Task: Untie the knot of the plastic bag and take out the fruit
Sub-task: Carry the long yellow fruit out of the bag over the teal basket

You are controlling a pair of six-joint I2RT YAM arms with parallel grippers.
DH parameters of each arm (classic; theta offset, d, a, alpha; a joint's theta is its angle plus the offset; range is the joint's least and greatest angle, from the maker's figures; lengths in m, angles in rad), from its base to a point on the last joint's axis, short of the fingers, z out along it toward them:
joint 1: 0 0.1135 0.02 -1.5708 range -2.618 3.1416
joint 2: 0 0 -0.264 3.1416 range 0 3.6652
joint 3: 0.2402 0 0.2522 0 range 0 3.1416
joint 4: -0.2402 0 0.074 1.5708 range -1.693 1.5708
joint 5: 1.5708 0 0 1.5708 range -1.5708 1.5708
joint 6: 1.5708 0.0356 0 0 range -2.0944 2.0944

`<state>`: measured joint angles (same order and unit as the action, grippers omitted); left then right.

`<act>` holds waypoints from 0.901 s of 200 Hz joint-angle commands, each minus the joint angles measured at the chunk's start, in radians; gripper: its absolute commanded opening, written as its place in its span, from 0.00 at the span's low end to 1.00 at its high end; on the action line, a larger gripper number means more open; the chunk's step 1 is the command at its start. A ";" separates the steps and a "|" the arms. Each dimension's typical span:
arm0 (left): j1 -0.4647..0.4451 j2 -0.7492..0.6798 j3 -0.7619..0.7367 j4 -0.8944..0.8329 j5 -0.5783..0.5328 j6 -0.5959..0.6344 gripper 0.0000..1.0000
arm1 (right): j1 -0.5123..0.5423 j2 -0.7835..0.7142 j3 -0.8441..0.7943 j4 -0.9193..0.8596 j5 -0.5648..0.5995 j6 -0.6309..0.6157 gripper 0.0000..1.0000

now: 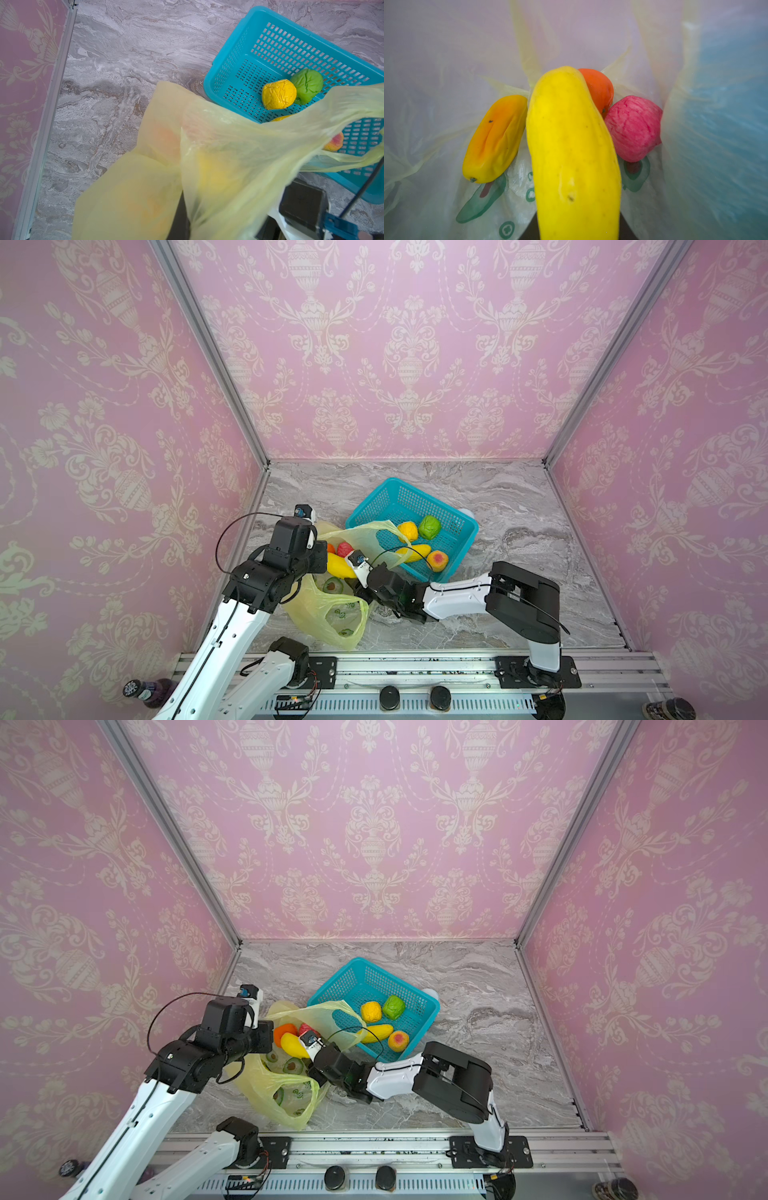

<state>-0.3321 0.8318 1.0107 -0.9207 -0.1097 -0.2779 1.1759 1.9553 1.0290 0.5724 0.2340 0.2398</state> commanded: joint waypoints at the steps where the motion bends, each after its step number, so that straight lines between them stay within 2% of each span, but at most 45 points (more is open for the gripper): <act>1: -0.008 -0.004 -0.012 0.002 0.003 0.000 0.00 | 0.003 -0.036 -0.032 0.076 -0.016 0.027 0.28; 33: -0.008 0.001 -0.013 0.002 0.002 0.000 0.00 | 0.005 -0.123 -0.123 0.147 -0.038 0.018 0.27; 88: -0.007 0.007 -0.014 0.003 0.002 -0.001 0.00 | 0.030 -0.394 -0.344 0.262 -0.039 -0.044 0.25; 144: -0.007 0.003 -0.014 0.004 0.005 -0.003 0.00 | 0.017 -0.611 -0.471 0.254 0.139 -0.099 0.20; 180: -0.008 0.004 -0.014 0.005 0.007 -0.001 0.00 | -0.059 -0.716 -0.524 0.204 0.249 -0.118 0.18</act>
<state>-0.3321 0.8375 1.0084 -0.9207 -0.1097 -0.2779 1.1679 1.3037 0.5404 0.8001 0.3668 0.1520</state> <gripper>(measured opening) 0.047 0.287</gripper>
